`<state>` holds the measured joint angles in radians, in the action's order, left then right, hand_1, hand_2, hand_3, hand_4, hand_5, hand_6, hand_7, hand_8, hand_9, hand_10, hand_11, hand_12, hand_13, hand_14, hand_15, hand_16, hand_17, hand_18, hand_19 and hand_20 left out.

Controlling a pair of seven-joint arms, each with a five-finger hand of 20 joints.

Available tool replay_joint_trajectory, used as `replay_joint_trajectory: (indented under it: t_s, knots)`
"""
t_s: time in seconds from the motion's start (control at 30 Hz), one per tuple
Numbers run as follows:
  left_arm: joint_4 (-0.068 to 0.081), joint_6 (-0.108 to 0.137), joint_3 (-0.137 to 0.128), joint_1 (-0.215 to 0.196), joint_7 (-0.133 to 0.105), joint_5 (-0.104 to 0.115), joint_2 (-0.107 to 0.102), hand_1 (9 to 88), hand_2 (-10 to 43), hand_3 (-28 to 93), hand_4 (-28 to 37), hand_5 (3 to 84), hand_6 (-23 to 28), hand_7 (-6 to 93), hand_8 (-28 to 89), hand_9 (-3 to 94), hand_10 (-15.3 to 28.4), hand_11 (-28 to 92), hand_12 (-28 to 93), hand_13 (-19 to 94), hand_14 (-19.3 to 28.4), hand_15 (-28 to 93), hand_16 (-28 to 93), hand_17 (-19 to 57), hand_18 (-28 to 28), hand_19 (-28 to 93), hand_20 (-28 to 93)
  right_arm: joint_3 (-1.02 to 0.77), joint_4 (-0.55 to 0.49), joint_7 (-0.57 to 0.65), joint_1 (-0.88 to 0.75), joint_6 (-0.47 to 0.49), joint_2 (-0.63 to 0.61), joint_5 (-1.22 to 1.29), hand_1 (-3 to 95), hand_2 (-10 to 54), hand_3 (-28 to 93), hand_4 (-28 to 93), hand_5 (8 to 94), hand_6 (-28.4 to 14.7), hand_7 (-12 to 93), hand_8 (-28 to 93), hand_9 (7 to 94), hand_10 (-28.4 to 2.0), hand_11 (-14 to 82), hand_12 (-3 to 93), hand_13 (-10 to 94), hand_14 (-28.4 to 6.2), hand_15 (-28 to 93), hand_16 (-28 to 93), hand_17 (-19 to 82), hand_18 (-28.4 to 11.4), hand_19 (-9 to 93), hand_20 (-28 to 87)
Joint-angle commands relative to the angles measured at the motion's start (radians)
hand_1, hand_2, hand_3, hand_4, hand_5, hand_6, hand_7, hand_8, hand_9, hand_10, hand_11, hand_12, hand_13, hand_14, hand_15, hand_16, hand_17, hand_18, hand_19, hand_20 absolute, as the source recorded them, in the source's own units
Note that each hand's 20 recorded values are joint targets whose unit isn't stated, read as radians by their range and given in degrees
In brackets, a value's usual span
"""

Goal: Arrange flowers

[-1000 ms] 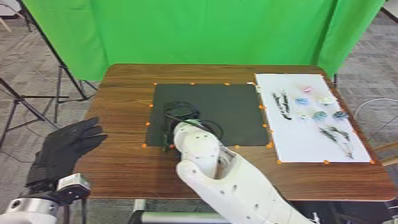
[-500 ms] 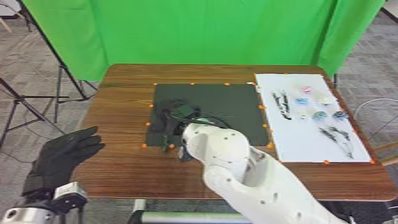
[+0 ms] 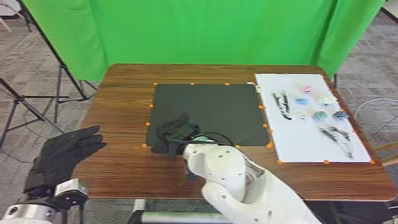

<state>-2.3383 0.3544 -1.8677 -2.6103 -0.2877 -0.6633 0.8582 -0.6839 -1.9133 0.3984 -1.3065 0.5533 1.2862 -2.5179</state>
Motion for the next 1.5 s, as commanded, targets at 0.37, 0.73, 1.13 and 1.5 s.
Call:
replay_joint_trajectory:
  t_s: [0.37,0.73,1.13,1.5]
  knots:
    - [0.016,-0.035,0.017,0.035,0.038,-0.017,0.015,28.1,9.2,79,-15.4,55.5,19.3,9.4,-8,52.2,28.4,29,15,39,28.4,61,-11,-7.4,23.3,57,30,0.003,0.027,-0.05,-0.047,0.009,0.022,-0.111,16.2,21.2,70,-22,63.8,-3.4,13,-14,37.8,-28.4,51.2,31.0,30,-28.4,85,16,1,-28.4,69,29]
    - [0.021,-0.05,0.028,0.058,0.059,-0.03,0.03,28.2,9.3,79,-15.0,54.9,19.1,9.8,-8,51.6,28.4,29,15,39,28.4,61,-11,-7.1,23.3,56,31,0.002,0.069,-0.014,-0.044,-0.014,0.039,-0.148,15.1,21.7,72,-22,60.9,-3.4,13,-14,37.2,-28.4,51.0,31.3,29,-28.4,85,16,0,-28.4,69,30]
    - [0.025,-0.06,0.034,0.067,0.068,-0.039,0.036,27.6,9.3,79,-14.1,51.9,17.4,11.1,-8,46.9,26.2,32,14,35,28.4,60,-11,-7.1,22.8,56,31,0.026,0.104,0.066,0.004,-0.046,0.024,-0.095,12.5,21.2,77,-22,60.2,-4.2,13,-14,37.7,-28.4,50.5,32.2,30,-28.4,86,16,0,-28.4,68,32]
    - [0.001,-0.022,0.005,-0.004,0.031,-0.017,0.02,27.5,9.1,79,-13.3,51.0,17.1,11.6,-8,44.6,25.4,33,13,33,28.4,61,-11,-7.3,22.6,56,30,0.069,0.014,0.085,0.024,-0.14,-0.038,-0.028,12.6,17.6,78,-22,61.6,-4.3,13,-13,40.5,-28.4,49.5,33.2,31,-28.4,85,16,2,-28.4,65,37]
